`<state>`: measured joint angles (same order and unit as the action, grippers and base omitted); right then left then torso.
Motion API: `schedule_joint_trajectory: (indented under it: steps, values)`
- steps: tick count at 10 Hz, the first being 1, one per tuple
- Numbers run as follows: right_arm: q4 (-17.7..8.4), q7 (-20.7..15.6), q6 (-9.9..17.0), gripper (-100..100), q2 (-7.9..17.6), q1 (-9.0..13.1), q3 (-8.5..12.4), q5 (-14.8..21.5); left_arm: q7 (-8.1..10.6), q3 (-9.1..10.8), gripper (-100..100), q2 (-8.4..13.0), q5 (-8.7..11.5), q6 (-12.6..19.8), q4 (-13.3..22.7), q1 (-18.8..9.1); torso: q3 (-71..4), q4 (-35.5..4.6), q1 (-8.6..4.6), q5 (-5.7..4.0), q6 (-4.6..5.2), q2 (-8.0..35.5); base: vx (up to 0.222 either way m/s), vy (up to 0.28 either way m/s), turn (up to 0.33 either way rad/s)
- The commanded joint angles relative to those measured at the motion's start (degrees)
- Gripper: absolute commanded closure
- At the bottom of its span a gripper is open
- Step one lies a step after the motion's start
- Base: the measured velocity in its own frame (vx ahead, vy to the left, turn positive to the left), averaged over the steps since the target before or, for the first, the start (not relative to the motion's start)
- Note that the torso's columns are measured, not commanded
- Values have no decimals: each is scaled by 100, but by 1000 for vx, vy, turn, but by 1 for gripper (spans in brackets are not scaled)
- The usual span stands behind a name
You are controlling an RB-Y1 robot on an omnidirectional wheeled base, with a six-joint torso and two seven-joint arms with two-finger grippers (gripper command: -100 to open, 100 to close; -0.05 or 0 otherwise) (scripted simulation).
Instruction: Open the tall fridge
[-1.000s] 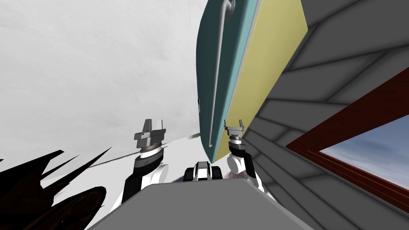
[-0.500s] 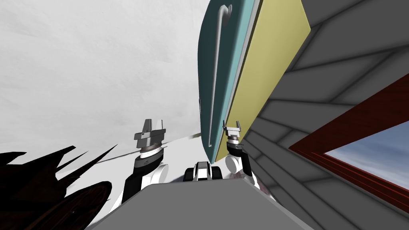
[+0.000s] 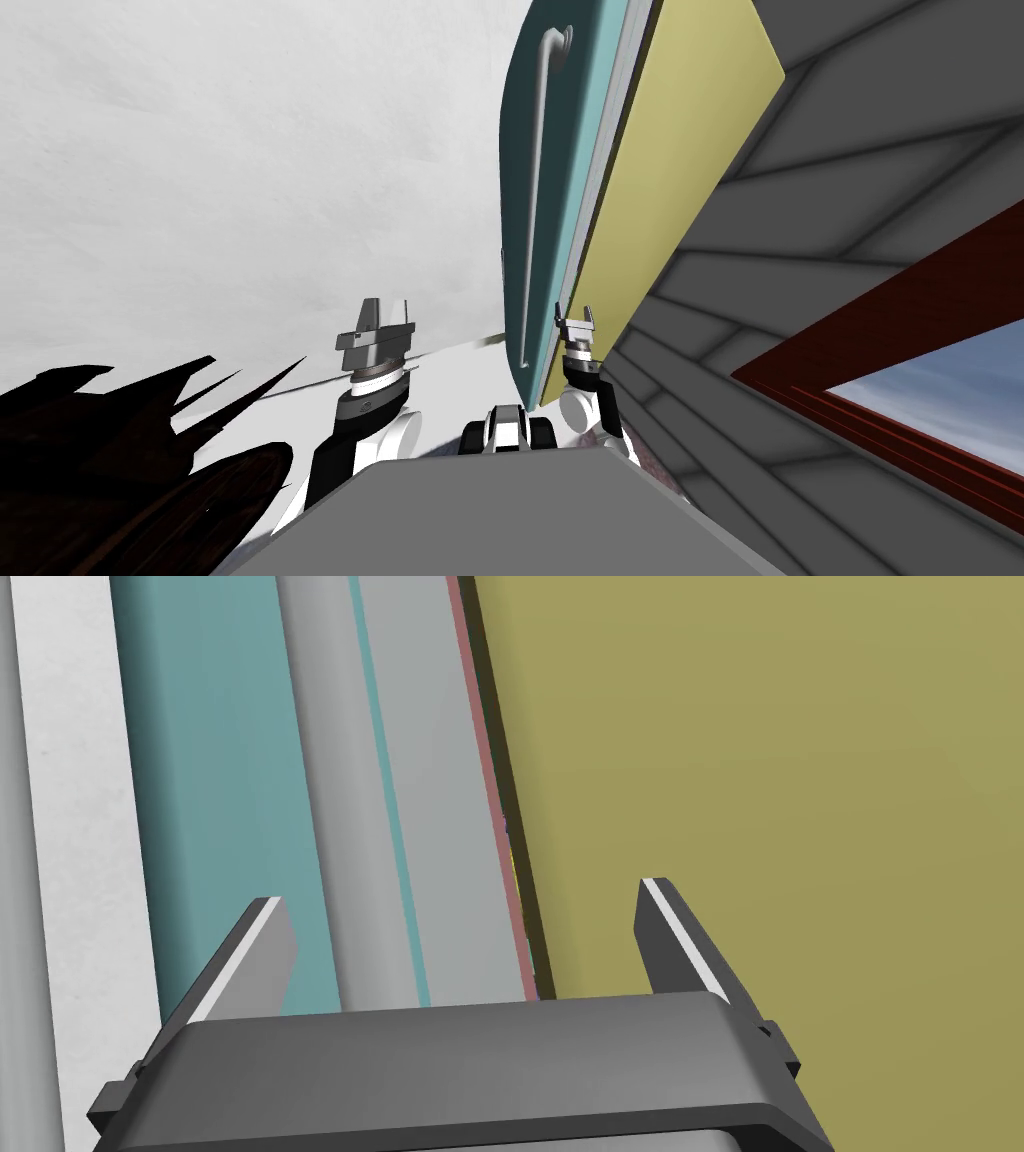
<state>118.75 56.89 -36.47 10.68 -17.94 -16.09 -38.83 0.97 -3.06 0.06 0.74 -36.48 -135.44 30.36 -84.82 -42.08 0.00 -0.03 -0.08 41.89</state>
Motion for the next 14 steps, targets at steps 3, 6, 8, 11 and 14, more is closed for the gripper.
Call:
schedule_joint_trajectory:
  steps: [3,6,8,11,14]
  values:
    - [-290,650,-147,-100,63,89,-248,-398,0,0,0,0,0,0,0,0,-7,12,-4,-5,-5,-15,-11,6,46]
    - [-545,1124,-266,-100,114,195,-461,-763,0,0,0,0,0,0,0,0,-15,16,-7,-5,-1,-26,-12,6,60]
    - [-671,1410,-323,-100,142,247,-564,-940,0,0,0,0,0,0,0,0,-15,17,-9,-6,-1,-27,-9,6,46]
    - [-792,1724,-379,-100,172,298,-664,-1111,0,0,0,0,0,0,0,0,-24,27,-10,-9,-6,-43,-12,5,39]
    - [-1015,2211,-484,-100,244,391,-853,-1435,0,0,0,0,0,0,0,0,-34,36,-9,-11,-10,-60,-14,7,63]
